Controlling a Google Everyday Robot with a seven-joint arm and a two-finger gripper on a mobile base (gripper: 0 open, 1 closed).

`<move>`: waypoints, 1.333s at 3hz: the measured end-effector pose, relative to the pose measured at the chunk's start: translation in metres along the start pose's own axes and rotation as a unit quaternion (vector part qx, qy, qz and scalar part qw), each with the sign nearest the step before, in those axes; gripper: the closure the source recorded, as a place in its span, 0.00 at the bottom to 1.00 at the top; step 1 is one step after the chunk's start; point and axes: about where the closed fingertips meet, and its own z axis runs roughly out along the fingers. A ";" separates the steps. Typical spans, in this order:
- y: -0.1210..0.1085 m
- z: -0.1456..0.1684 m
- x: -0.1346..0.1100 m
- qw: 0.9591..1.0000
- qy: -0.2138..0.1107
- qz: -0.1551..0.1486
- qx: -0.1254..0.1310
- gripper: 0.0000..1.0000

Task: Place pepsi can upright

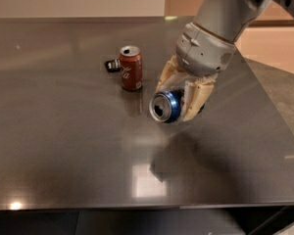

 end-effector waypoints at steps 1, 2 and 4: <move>-0.011 -0.013 -0.006 0.994 -0.099 0.041 0.029 1.00; -0.015 -0.022 -0.009 0.978 -0.193 0.067 0.053 1.00; -0.013 -0.032 -0.001 0.925 -0.352 0.115 0.088 1.00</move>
Offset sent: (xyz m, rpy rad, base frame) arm -0.0098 -0.0133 0.0429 0.5324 0.4046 -0.1304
